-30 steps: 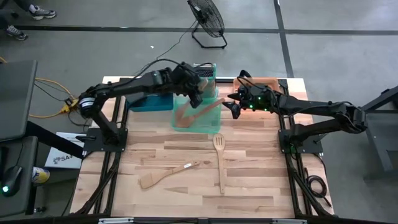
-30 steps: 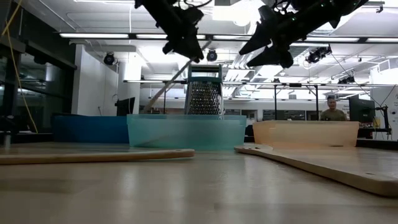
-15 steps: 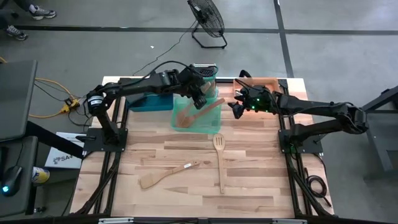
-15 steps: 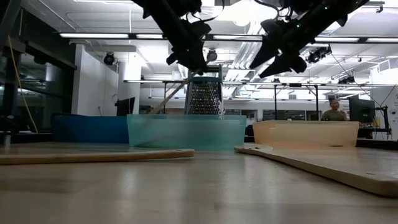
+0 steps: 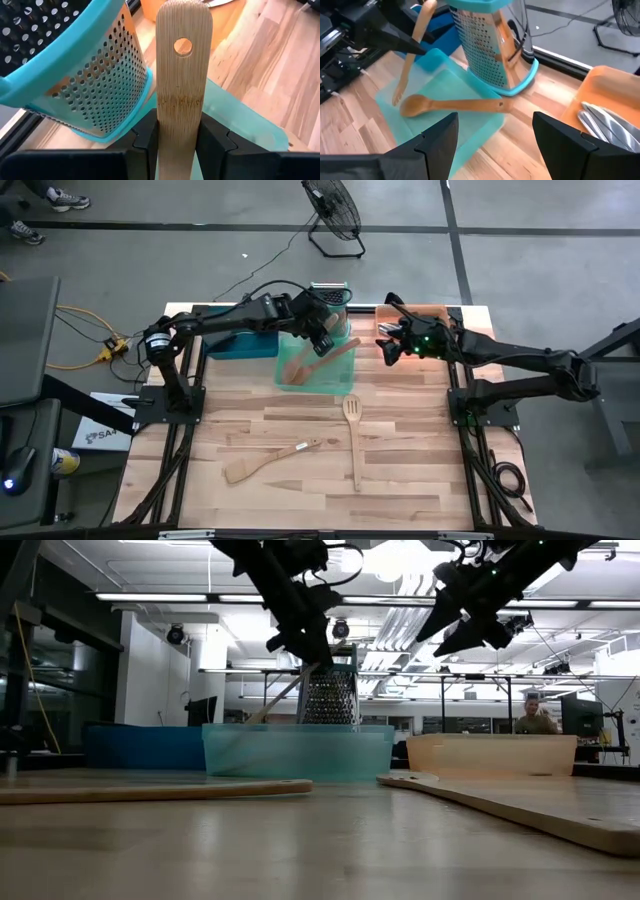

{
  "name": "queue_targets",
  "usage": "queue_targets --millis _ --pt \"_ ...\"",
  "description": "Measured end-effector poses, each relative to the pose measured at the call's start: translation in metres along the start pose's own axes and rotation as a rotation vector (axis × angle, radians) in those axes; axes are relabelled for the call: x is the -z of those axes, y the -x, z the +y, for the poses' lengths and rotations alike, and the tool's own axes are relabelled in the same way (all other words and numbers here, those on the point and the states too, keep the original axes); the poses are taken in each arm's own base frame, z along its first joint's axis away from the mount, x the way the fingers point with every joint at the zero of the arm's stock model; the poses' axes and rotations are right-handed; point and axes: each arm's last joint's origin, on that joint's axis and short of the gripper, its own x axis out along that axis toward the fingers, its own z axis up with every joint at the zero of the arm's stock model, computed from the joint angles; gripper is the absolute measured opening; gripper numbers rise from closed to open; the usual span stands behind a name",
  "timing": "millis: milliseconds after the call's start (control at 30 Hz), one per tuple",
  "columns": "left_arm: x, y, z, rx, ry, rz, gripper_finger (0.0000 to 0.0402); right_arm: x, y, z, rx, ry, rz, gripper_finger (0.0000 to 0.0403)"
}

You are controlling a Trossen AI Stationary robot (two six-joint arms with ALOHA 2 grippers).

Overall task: Pick & Place Kitchen Items
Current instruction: Put the wooden spoon into the green bin

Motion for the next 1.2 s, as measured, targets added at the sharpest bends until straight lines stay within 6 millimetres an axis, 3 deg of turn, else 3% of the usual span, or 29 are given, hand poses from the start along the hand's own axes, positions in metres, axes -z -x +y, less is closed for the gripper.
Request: queue_targets --millis 367,933,1200 --pt "0.003 -0.008 -0.002 0.007 -0.008 0.027 0.0092 -0.002 0.006 -0.003 0.019 -0.052 -0.02 0.0248" --pt "0.018 -0.058 -0.005 0.01 -0.043 0.111 0.0093 -0.002 0.006 -0.004 0.043 -0.083 -0.029 0.0248" --pt "0.022 -0.068 -0.006 0.036 -0.067 0.13 0.0166 -0.002 0.006 -0.004 0.043 -0.082 -0.029 0.0248"
